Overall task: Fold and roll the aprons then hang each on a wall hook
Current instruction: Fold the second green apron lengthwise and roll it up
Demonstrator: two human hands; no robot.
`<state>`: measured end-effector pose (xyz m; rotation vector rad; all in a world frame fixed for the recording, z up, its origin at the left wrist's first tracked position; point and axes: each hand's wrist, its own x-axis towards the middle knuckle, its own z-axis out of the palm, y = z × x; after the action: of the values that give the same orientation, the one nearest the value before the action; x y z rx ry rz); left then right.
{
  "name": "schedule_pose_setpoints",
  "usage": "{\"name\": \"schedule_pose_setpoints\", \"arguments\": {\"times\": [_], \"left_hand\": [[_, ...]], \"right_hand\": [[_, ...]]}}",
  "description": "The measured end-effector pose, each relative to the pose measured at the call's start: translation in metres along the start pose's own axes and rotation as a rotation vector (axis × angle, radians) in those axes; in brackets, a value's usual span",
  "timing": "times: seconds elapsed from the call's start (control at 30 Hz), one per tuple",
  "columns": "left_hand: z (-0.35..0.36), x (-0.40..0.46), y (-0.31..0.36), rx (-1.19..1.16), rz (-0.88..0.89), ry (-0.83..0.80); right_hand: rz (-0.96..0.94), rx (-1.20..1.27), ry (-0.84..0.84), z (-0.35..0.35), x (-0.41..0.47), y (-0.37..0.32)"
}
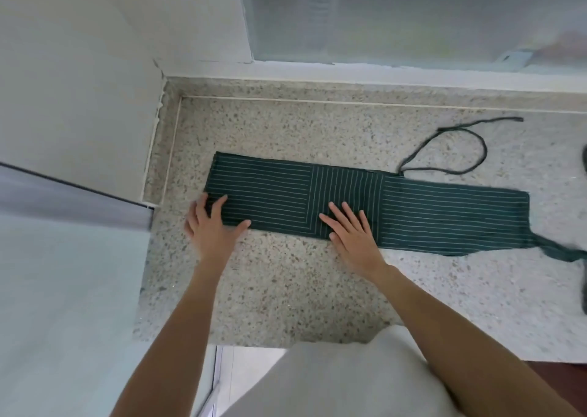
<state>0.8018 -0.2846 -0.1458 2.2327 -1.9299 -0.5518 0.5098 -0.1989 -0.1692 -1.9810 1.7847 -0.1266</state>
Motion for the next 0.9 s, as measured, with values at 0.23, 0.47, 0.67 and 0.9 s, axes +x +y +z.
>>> {"name": "schedule_pose_setpoints", "arguments": {"times": [0.23,0.47,0.67,0.9], "left_hand": [[-0.017,0.007,0.016,-0.121,-0.157,-0.19],[-0.028,-0.024,0.032,-0.361,-0.258,-0.012],[-0.049,-0.055,0.086,-0.909,-0.233,0.059],[-0.036,-0.101,0.21,-0.911,0.073,-0.059]], "right_hand": [[0.039,0.031,0.095,-0.008,-0.024,0.018],[0.042,-0.16,0.255,-0.023,-0.054,0.031],[0.03,-0.191,0.299,-0.015,-0.072,0.034],[-0.039,-0.26,0.158,-0.028,-0.096,0.053]]}}
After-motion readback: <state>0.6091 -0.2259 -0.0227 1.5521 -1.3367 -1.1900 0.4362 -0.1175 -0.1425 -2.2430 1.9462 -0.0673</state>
